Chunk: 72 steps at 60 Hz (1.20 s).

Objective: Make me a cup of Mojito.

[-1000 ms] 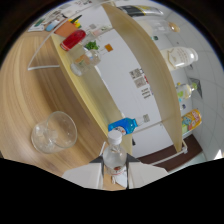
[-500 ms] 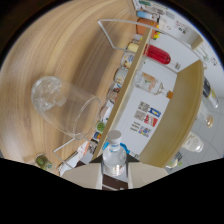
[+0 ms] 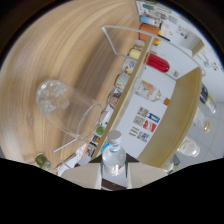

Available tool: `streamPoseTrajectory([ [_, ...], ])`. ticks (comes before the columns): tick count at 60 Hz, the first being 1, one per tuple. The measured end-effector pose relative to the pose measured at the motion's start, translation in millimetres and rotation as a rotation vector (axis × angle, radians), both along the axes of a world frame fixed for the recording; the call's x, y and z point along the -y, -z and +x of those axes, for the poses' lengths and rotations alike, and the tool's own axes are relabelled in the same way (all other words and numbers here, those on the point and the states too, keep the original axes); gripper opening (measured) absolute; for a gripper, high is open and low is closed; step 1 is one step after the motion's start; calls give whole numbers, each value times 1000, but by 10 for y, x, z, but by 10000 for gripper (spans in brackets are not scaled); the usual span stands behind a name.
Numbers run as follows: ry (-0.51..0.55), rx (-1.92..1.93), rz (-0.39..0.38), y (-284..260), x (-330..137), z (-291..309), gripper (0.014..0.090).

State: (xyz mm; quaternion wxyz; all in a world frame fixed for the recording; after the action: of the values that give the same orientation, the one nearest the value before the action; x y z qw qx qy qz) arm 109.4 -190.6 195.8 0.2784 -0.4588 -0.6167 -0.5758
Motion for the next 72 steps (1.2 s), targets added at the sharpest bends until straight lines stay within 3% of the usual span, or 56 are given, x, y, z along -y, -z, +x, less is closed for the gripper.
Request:
streamPoseTrajectory([
  [22,98,-1164,59,-506,155,-86,336],
  [29,147,-1544,39,-446,248,-3,338],
  [38,309,-1871,-9,55,279,216,338],
  [59,600,-1992,-130,1444,181,455,337],
  [72,658,-1967,-143,1733,154,502,341],
])
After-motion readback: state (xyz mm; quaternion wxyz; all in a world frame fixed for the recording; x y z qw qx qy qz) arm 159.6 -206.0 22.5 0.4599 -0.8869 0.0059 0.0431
